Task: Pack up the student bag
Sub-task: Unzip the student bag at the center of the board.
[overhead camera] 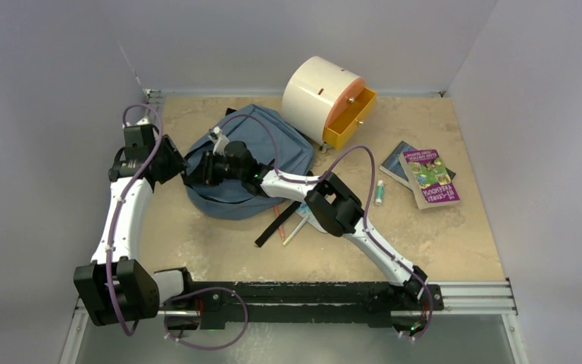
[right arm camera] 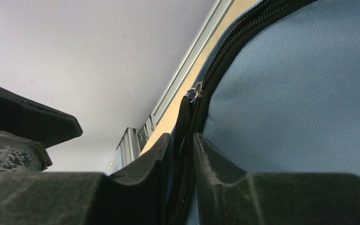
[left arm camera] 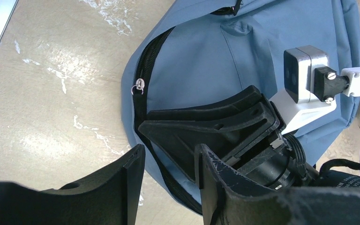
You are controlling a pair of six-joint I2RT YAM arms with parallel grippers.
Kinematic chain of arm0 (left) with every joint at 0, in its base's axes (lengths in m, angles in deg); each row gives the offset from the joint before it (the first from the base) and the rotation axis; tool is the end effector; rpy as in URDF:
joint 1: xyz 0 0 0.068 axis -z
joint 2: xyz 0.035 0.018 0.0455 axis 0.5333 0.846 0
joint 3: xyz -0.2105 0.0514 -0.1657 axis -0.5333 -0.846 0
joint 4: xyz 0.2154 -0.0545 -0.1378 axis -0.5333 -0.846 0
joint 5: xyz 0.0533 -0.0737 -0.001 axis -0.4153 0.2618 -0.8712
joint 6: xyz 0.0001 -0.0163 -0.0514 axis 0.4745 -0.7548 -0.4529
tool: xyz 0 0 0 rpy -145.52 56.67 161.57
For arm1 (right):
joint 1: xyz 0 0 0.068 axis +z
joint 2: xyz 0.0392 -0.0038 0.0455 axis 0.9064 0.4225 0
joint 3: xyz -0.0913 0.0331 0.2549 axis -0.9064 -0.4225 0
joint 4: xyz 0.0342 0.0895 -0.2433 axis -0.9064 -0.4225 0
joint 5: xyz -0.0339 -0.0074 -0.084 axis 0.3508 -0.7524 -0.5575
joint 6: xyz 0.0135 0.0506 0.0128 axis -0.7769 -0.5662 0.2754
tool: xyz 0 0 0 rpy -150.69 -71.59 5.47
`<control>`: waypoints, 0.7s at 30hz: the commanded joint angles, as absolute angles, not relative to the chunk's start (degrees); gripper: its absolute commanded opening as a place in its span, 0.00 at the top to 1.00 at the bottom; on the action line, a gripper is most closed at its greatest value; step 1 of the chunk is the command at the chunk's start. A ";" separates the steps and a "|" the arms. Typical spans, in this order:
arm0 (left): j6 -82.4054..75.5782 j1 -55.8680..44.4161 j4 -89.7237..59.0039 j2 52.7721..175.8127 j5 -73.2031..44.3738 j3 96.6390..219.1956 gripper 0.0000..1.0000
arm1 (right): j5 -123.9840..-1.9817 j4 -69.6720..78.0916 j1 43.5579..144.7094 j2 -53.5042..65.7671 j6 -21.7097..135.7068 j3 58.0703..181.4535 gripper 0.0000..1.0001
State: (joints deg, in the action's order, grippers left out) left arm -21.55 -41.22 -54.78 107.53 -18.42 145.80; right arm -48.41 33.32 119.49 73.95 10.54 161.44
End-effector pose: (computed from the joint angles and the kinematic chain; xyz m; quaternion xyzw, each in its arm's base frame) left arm 0.2487 0.0366 0.3034 -0.2938 0.8785 -0.1013 0.3628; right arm 0.3334 0.4905 0.1669 -0.1401 0.7108 0.6277 0.2850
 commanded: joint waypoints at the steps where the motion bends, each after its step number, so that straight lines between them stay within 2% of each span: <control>1: -20.31 -41.55 -52.27 106.21 -18.03 145.16 0.58 | -47.78 34.46 119.94 73.52 11.08 163.94 0.77; 9: -20.97 -41.55 -52.35 106.99 -18.00 145.33 0.57 | -47.82 35.83 119.94 71.45 11.35 162.56 1.00; 17: -24.32 -43.25 -53.41 110.76 -18.54 146.89 0.52 | -49.53 35.85 119.94 67.27 13.62 158.42 1.00; 21: -26.29 -44.84 -53.06 112.48 -17.54 147.10 0.42 | -51.38 35.74 119.94 65.11 14.94 155.82 1.00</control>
